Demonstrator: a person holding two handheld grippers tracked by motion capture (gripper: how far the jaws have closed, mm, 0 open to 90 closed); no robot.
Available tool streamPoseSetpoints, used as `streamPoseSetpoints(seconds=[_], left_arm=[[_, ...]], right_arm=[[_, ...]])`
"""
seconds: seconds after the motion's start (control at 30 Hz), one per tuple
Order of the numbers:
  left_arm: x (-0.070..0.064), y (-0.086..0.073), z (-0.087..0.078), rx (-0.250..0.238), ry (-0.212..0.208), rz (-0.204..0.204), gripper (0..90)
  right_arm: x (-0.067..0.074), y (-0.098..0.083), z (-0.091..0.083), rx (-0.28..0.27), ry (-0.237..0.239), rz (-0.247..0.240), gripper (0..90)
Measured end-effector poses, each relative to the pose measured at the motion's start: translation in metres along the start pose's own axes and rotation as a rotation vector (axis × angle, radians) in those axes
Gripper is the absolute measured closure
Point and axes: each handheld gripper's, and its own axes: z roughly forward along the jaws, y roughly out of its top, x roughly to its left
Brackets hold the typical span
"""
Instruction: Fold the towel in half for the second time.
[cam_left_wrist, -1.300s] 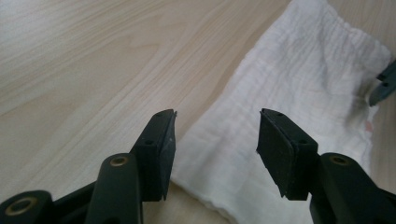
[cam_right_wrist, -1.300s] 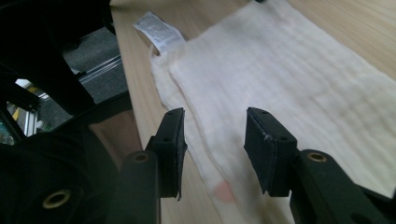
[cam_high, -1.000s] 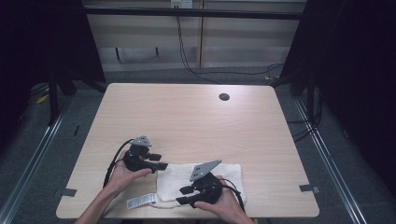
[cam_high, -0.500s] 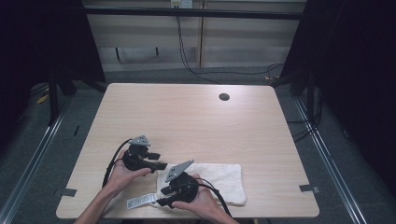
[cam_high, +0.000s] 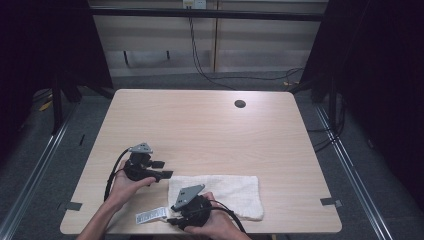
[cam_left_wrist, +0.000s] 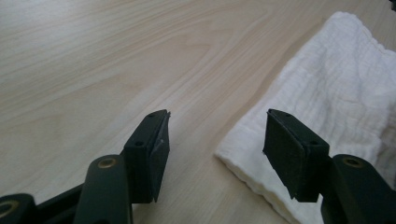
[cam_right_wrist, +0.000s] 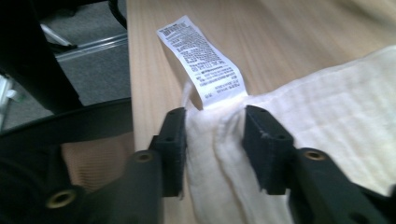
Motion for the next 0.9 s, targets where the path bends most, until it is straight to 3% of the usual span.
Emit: streamPoseSetpoints(seconds=[0.07, 0.2, 0.43, 0.6, 0.67, 0.9], left_arm=[[0.001, -0.001, -0.001, 0.0, -0.001, 0.0, 40.3], [0.002, -0.004, 0.001, 0.022, 0.003, 0.005, 40.3], [-0.007, -0.006, 0.013, 0.082, -0.016, 0.053, 41.3], [-0.012, -0.008, 0.02, 0.097, -0.002, 0.081, 46.1], [-0.011, -0.008, 0.02, 0.093, 0.029, 0.091, 49.9], [-0.016, -0.006, 0.024, 0.11, -0.018, 0.135, 61.3]], right_arm=[[0.0, -0.001, 0.0, -0.003, -0.006, 0.004, 64.3], [0.003, 0.001, 0.0, 0.007, -0.037, -0.036, 66.0], [-0.006, 0.002, 0.0, 0.011, -0.032, 0.041, 82.4], [-0.006, 0.002, 0.0, 0.012, -0.038, 0.057, 83.4], [-0.007, 0.002, 0.0, 0.014, -0.037, 0.067, 83.7], [-0.009, 0.002, 0.0, 0.012, -0.019, 0.101, 83.9]])
